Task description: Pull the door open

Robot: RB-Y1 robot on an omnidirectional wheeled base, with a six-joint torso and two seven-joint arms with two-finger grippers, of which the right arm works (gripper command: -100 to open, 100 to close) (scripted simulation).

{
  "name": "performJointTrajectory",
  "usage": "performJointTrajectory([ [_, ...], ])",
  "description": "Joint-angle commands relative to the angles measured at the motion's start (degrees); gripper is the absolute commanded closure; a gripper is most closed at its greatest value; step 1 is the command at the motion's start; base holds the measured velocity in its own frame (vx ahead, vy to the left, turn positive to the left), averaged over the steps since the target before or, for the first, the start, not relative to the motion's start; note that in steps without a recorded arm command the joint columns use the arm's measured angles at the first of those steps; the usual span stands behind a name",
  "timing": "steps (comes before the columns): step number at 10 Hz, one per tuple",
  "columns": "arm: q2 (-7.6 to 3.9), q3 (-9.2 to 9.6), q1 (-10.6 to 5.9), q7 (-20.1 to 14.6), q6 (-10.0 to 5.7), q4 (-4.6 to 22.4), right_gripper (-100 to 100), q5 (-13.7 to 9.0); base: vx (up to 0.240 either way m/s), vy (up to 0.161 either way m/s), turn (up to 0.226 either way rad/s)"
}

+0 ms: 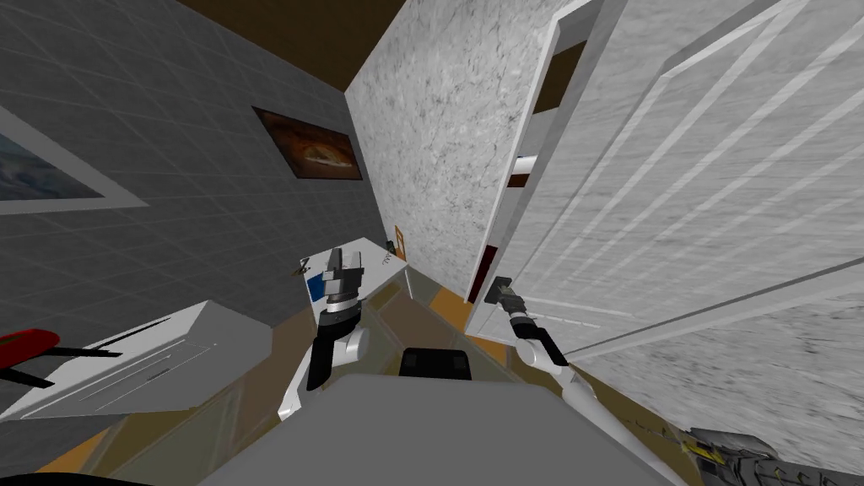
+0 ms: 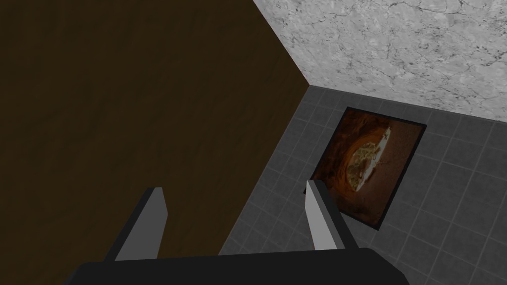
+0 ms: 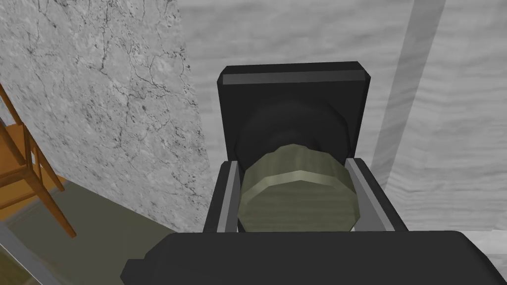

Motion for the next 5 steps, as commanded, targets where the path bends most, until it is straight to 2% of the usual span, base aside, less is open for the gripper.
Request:
performJointTrajectory([
  [1,0.00,0.00,0.00,0.00,0.00,0.00,100,0.00,-0.111,-0.024,0.037],
  [2,-0.95,1.08,0.55,-1.04,-0.65,-0.30,100,0.25,-0.146,-0.025,0.121],
  [5,-2.55,2.36,1.19,-2.50,-1.81,-0.91,100,0.59,-0.223,-0.063,0.145],
])
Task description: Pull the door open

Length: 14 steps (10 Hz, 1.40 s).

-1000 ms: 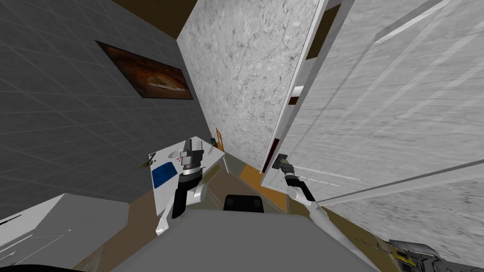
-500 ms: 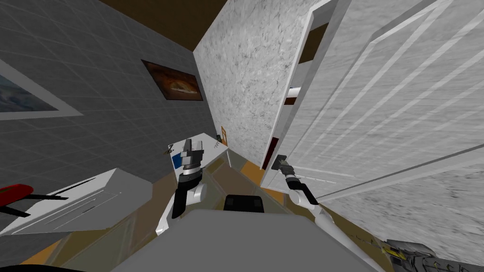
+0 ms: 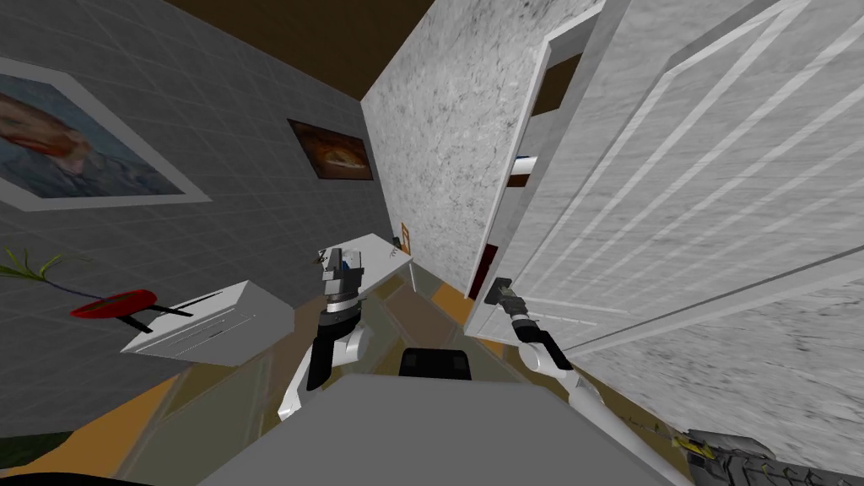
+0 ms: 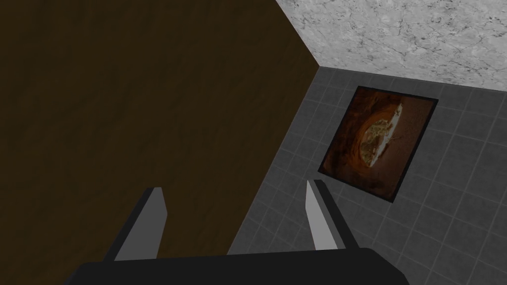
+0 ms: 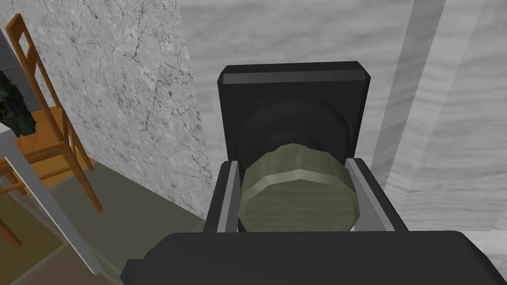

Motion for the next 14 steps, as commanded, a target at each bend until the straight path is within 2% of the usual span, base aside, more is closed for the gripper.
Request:
performJointTrajectory([
  [1,-0.82,0.85,0.50,-0.80,-0.61,-0.61,100,0.21,-0.209,-0.077,0.126],
  [5,-3.31,2.85,1.50,-3.08,-2.41,-1.55,100,0.74,-0.222,-0.065,0.130],
  [6,-3.72,3.18,1.66,-3.45,-2.70,-1.71,100,0.83,-0.205,-0.066,0.092],
  [7,-3.40,2.97,1.65,-3.05,-2.28,-1.52,100,0.74,-0.086,-0.031,0.028],
  [14,-6.92,5.94,2.65,-6.78,-5.16,-1.96,100,2.02,-0.198,-0.072,0.144],
])
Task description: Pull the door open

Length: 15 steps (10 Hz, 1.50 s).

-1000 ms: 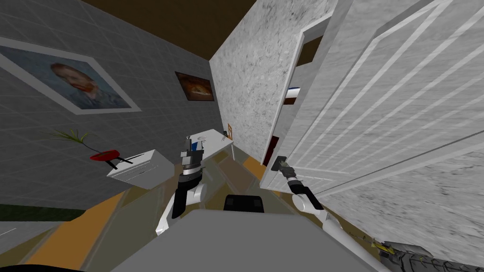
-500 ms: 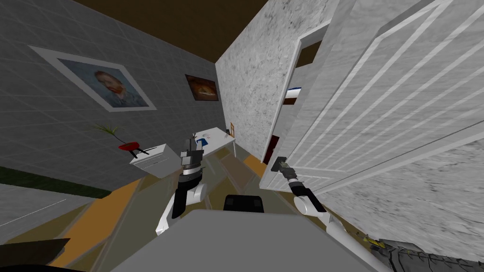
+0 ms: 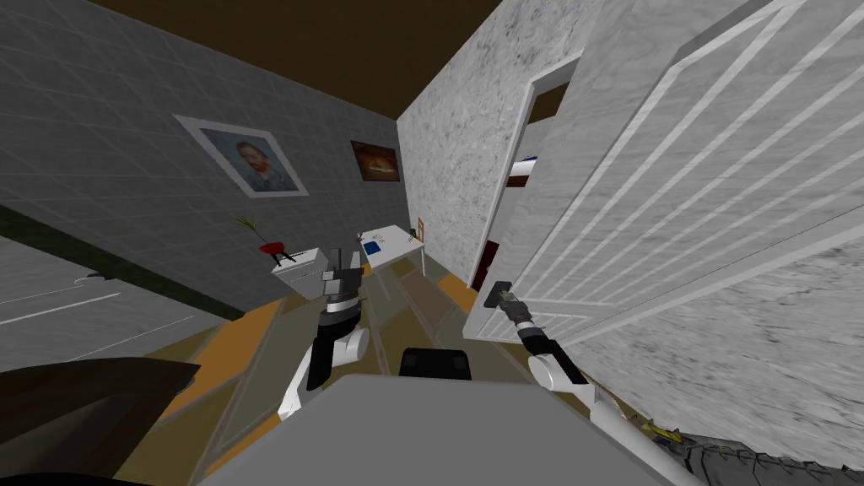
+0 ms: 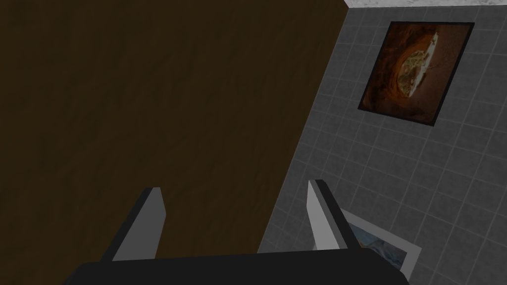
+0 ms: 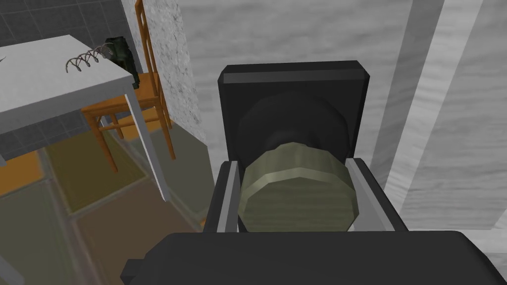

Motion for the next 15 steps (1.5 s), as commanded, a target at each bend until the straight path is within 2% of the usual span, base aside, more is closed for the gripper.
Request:
performJointTrajectory([
  [1,-0.82,0.58,0.10,-0.85,-0.77,-0.30,100,0.30,-0.194,-0.084,0.120],
  [4,-1.94,1.44,0.37,-2.00,-1.71,-0.47,100,0.69,-0.192,-0.071,0.112],
  [5,-1.59,1.36,0.43,-1.57,-1.17,-0.51,100,0.59,-0.076,-0.009,0.024],
  [15,-5.97,4.78,1.61,-6.19,-5.61,-0.46,100,2.45,-0.175,-0.068,0.121],
])
